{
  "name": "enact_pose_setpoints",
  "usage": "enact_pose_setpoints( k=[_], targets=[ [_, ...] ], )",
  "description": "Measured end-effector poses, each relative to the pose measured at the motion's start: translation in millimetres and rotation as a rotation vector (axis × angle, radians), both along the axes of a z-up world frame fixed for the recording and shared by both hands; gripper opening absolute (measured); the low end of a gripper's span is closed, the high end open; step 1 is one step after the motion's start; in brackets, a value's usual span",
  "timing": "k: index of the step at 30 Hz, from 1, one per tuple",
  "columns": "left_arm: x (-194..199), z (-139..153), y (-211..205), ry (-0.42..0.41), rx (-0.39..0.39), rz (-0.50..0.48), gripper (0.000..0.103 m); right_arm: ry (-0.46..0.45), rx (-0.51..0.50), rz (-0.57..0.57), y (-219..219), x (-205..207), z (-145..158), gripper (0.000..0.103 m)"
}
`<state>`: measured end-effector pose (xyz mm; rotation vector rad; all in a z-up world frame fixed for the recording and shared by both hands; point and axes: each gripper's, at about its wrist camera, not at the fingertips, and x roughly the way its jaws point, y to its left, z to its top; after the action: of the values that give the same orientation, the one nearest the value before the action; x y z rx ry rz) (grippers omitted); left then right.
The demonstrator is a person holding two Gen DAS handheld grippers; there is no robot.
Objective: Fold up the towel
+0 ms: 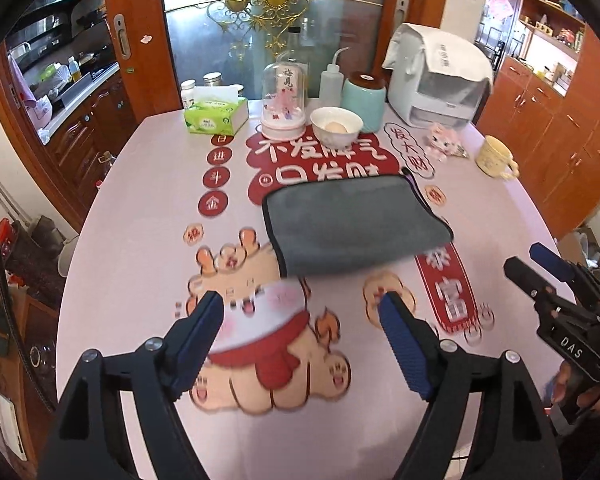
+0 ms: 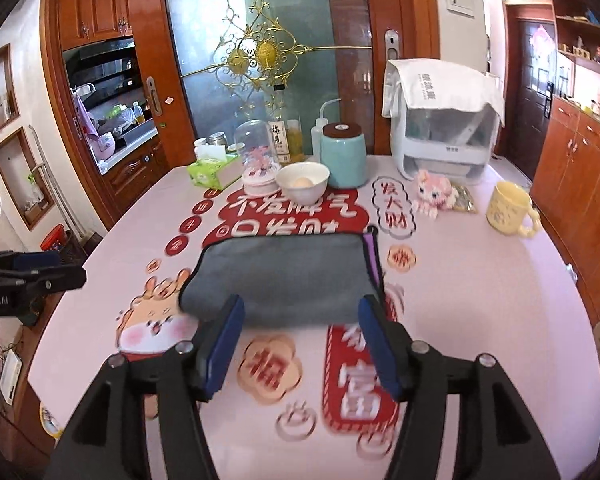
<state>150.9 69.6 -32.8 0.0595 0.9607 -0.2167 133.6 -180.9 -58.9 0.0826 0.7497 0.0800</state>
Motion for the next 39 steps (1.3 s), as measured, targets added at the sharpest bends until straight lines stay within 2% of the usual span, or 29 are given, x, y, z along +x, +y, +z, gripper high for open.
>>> enact_pose_setpoints(
  k=[2, 5, 10, 15, 18, 22, 29, 34, 39],
  targets=[
    [-21, -2, 4, -0.012, -0.013, 0.0, 0.08, 0.011, 0.004, -0.017, 9, -21, -3, 0.074],
    [-51, -5, 12, -0.022, -0.041, 0.008, 0.08, 0.036, 0.012, -0.033, 19, -49, -8, 0.074],
    [-90, -12, 19, 0.007, -0.055, 0.0, 0.08, 0.105, 0.004, -0.044, 35, -88, -21, 0.074],
    [-114, -17, 24, 0.038, -0.07, 0.02, 0.08, 0.168, 0.001, -0.044, 44, -116, -28, 0.074],
    [-124, -19, 25, 0.05, -0.068, 0.033, 0.08, 0.182, 0.016, -0.032, 45, -130, -24, 0.074],
    [-132, -17, 19, 0.066, -0.064, 0.033, 0.08, 0.206, -0.023, -0.03, 45, -143, -15, 0.076],
    [-140, -5, 2, 0.084, -0.08, 0.057, 0.081, 0.218, 0.0, -0.002, 35, -162, 9, 0.092],
    [-151, 6, -17, 0.057, -0.05, 0.071, 0.082, 0.215, 0.016, 0.019, 27, -171, 26, 0.097],
    [-167, 12, -35, 0.018, -0.031, 0.073, 0.09, 0.217, 0.048, 0.022, 20, -176, 33, 0.101]
  ],
)
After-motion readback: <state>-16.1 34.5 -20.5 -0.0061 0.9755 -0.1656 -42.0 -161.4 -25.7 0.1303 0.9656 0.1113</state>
